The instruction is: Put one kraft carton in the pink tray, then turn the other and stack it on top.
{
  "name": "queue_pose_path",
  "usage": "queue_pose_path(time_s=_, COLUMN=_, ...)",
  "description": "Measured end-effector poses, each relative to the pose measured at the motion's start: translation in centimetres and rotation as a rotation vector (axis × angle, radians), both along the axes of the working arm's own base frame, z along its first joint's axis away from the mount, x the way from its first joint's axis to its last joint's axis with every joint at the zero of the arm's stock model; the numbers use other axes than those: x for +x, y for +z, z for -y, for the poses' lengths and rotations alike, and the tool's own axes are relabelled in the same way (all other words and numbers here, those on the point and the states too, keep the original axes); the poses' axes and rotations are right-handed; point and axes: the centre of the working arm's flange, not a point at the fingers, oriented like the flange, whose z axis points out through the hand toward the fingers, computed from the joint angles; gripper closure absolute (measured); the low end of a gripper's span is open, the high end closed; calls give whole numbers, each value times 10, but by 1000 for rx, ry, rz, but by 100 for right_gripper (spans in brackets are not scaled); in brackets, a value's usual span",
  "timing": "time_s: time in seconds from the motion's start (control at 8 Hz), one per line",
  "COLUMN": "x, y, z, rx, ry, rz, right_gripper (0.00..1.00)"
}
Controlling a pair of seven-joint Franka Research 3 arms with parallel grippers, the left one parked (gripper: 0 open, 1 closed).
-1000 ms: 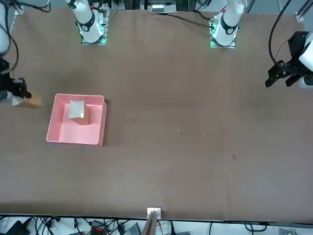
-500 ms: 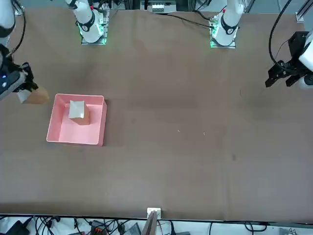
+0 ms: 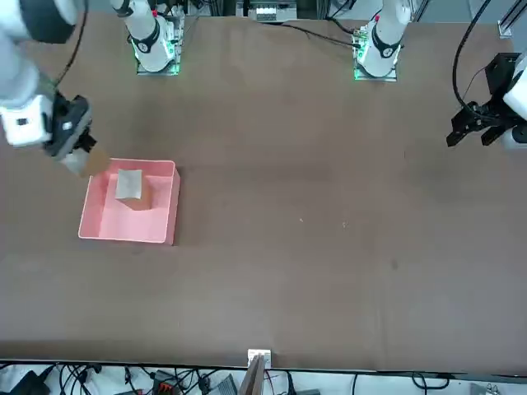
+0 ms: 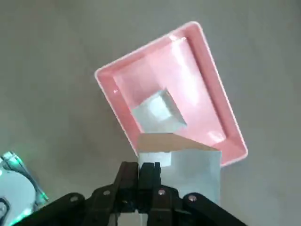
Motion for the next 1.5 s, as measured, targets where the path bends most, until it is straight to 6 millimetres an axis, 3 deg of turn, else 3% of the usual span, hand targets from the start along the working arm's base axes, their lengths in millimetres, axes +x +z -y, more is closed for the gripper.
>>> queue_pose_path(time_s=0.25, x=-11, y=-23, z=-31, rx=-48, ry=214, rz=20, right_gripper=98)
queue_pose_path(time_s=0.38, x=-14, y=-33, z=-34, rx=-52, ry=303, rz=23, right_gripper=98)
queue_pose_path(time_s=0.88, x=-21, y=-63, z=-25, rx=-37, ry=525, rz=37, right_gripper=98)
queue_pose_path(time_s=1.25, x=-31, y=-89, z=-14, rx=-27, ry=571, rz=53, right_gripper=98)
queue_pose_path(time_s=1.5, x=-33, y=-95, z=-11, rx=-25, ry=589, rz=60, right_gripper=98)
